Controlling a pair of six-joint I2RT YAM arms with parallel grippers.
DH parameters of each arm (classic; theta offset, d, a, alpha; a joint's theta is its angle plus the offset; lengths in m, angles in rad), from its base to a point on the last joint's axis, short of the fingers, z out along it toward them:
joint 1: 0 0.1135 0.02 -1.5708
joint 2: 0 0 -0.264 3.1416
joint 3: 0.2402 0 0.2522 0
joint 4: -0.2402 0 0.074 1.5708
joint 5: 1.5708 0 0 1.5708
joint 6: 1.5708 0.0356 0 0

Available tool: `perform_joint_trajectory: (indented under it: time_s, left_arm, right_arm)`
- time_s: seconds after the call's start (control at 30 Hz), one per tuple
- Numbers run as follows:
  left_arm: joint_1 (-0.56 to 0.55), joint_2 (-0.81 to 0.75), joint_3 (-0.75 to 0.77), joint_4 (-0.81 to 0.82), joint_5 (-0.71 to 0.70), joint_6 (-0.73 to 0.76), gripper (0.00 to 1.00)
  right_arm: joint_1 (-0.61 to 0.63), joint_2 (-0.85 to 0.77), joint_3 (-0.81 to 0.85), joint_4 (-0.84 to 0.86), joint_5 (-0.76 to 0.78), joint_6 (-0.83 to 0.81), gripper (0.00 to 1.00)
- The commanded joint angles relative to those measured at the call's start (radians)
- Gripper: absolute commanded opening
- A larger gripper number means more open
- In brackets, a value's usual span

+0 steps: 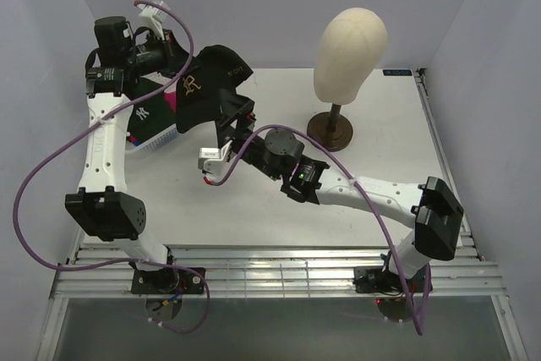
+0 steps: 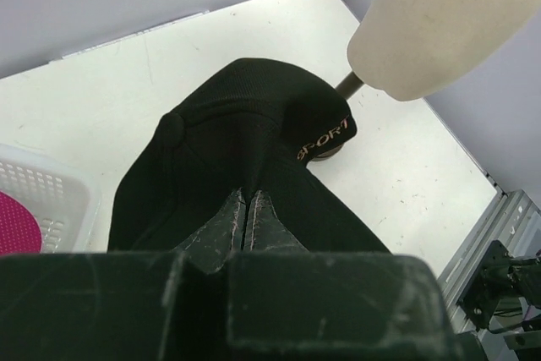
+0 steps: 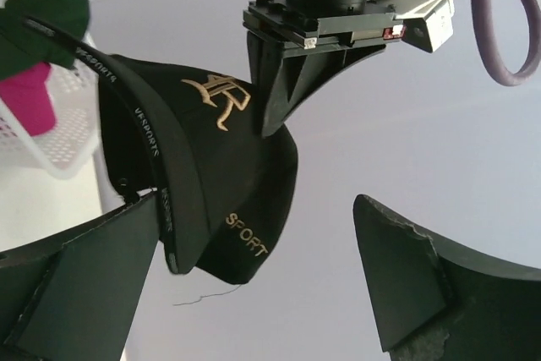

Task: Stack the hats

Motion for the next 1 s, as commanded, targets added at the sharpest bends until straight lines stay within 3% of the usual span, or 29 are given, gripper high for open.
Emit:
perform_joint_trajectory:
  time_s: [0.0,0.03,0.1,0.2,0.23,0.27,0.33,0.6,0.63,0.77,0.87,0.97]
  left_arm:
    - [-0.006,-0.084,-0.011,-0.008,0.030,0.010,0.00]
    - [-0.006,-0.087,-0.016,-0.008,0.031,0.009,0.00]
    - [-0.007,-0.088,-0.022,-0.011,0.036,0.009,0.00]
    - [-0.010,-0.090,-0.031,-0.014,0.027,0.015,0.00]
    - [-0.010,-0.088,-0.034,-0.016,0.022,0.018,0.00]
    - [-0.009,-0.088,-0.036,-0.020,0.021,0.024,0.00]
    - [-0.010,-0.085,-0.038,-0.025,0.008,0.030,0.00]
    - [-0.012,-0.068,-0.012,-0.043,-0.022,0.048,0.01]
    - [-0.012,-0.065,-0.004,-0.043,-0.036,0.050,0.31]
    - [-0.010,-0.070,0.054,-0.068,-0.140,0.079,0.89]
    - [-0.010,-0.088,0.105,-0.074,-0.278,0.119,0.98]
    - [-0.010,-0.088,0.175,-0.101,-0.373,0.153,0.98]
  right_arm:
    - [0.006,0.060,0.080,0.098,0.107,-0.092,0.99]
    - [0.004,0.083,0.101,0.091,0.111,-0.093,1.00]
    - [0.006,0.099,0.114,0.081,0.103,-0.090,0.89]
    - [0.006,0.122,0.158,0.058,0.108,-0.058,0.67]
    - [0.006,0.125,0.172,0.042,0.111,-0.044,0.58]
    - [0.006,0.128,0.196,0.028,0.109,-0.024,0.30]
    - [0.006,0.125,0.212,0.009,0.108,-0.001,0.09]
    - [-0.035,0.140,0.428,-0.244,0.108,0.176,0.08]
    - [-0.046,0.146,0.451,-0.267,0.106,0.200,0.08]
    - [-0.133,0.182,0.589,-0.342,0.117,0.325,0.08]
    - [-0.212,0.220,0.707,-0.374,0.111,0.427,0.08]
    - [-0.270,0.261,0.807,-0.350,0.106,0.442,0.08]
